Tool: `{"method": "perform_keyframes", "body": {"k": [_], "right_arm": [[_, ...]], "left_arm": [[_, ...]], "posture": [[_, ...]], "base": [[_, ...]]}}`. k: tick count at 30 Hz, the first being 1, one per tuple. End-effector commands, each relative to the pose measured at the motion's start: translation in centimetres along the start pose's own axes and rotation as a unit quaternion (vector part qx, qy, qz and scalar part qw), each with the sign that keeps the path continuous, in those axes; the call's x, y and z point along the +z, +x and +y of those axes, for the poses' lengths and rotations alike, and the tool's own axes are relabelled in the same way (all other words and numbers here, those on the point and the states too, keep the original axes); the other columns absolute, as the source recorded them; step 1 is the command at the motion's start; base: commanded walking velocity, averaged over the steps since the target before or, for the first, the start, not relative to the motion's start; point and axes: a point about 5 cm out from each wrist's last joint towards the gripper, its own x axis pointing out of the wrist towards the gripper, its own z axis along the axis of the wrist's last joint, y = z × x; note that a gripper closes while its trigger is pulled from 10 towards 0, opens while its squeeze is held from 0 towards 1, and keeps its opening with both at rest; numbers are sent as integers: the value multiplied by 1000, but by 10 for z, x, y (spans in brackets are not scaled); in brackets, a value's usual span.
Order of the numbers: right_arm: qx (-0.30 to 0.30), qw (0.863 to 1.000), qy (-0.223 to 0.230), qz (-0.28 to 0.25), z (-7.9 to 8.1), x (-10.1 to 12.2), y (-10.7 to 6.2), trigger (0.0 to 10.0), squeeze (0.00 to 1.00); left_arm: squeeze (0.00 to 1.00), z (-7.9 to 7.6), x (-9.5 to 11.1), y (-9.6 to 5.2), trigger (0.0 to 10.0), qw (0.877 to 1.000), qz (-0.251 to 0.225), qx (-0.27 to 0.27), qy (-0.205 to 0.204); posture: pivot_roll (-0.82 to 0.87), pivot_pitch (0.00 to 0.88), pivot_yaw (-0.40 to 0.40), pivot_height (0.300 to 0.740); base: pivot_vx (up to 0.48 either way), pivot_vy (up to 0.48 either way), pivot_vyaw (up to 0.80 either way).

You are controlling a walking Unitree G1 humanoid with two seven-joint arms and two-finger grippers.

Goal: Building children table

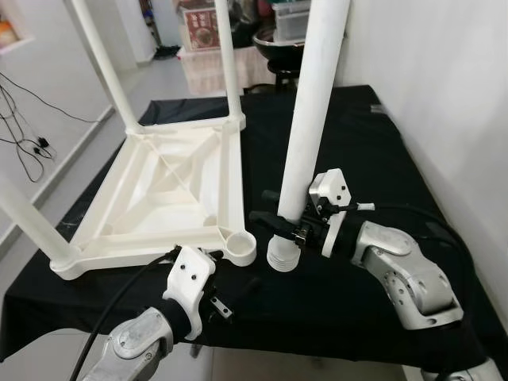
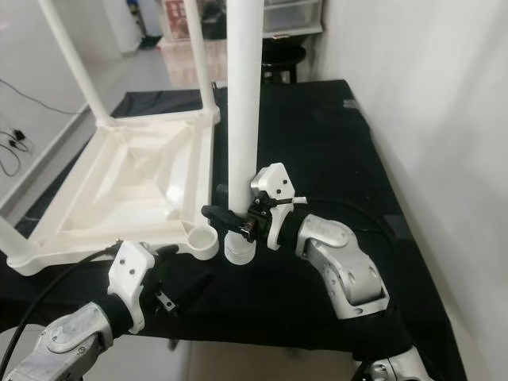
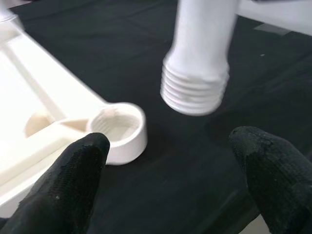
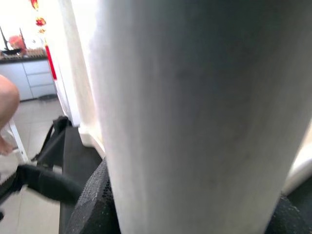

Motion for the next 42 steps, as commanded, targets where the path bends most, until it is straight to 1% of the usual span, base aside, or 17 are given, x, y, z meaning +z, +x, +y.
{"method": "perform_keyframes", "body": {"k": [1,6,8,13,16,21,22,25,27,29,30,32,33,36,39,41,42], "right_arm": [[2,1000,-2,-11,3,4,7,10000,0],[-17,1000,-1,-20,-1,5,8,10000,0],[-18,1000,-4,-16,-2,5,9,10000,0],[4,1000,-8,-17,-3,7,10,10000,0],[35,999,-6,-24,-14,13,9,10000,0],[35,999,-16,-24,-25,14,10,10000,0],[31,999,-14,-28,-32,17,11,10000,0],[28,999,-16,-31,-38,19,12,10000,0],[42,998,-22,-42,-50,30,5,10000,0],[53,997,-24,-47,-52,33,1,10000,0],[75,996,-34,-36,-54,35,-7,10000,0],[90,995,-40,-26,-55,36,-12,10000,0],[109,993,-41,-16,-57,38,-21,10000,0],[121,992,-39,-10,-58,39,-27,10000,0],[153,988,-36,-1,-58,43,-39,10000,0],[153,988,-36,-1,-58,43,-39,10000,0],[166,985,-37,11,-58,42,-45,10000,0]], "left_arm": [[0,4,-1,-4,10000,1000,7,16,10],[0,9,0,-7,10000,999,-1,41,25],[0,10,0,-8,10000,998,-1,48,29],[0,11,-1,-9,10000,998,4,52,28],[0,3,-3,-15,10000,999,12,36,19],[0,-1,-3,-18,10000,999,10,38,13],[0,-3,-2,-20,10000,999,9,40,11],[0,-5,-2,-21,10000,999,7,42,7],[0,-8,-2,-25,10000,999,2,42,-4],[0,-9,-2,-26,10000,999,0,39,-5],[0,-10,-2,-29,10000,999,-5,34,-12],[0,-11,-2,-30,10000,999,-8,31,-17],[0,-11,-1,-32,10000,999,-12,24,-25],[0,-12,-1,-33,10000,999,-14,20,-29],[0,-13,0,-35,10000,999,-17,3,-34],[0,-13,0,-35,10000,999,-17,3,-34],[0,-14,1,-36,10000,999,-18,-6,-40]], "posture": [[-34,82,41,740],[-30,80,47,740],[-30,80,47,740],[-27,77,52,740],[-24,86,56,740],[-8,108,53,740],[0,118,52,740],[2,121,52,740],[23,150,44,740],[23,150,44,740],[32,165,47,740],[32,165,47,740],[34,177,55,740],[35,179,56,740],[35,192,69,740],[35,192,69,740],[31,200,76,740]], "base": [[0,0,0],[0,0,0],[0,0,800],[0,0,800],[0,0,800],[0,0,728],[0,0,0],[0,0,0],[0,0,0],[0,0,0],[0,0,0],[0,0,0],[0,0,0],[0,0,0],[0,0,0],[0,0,0],[0,0,0]]}}
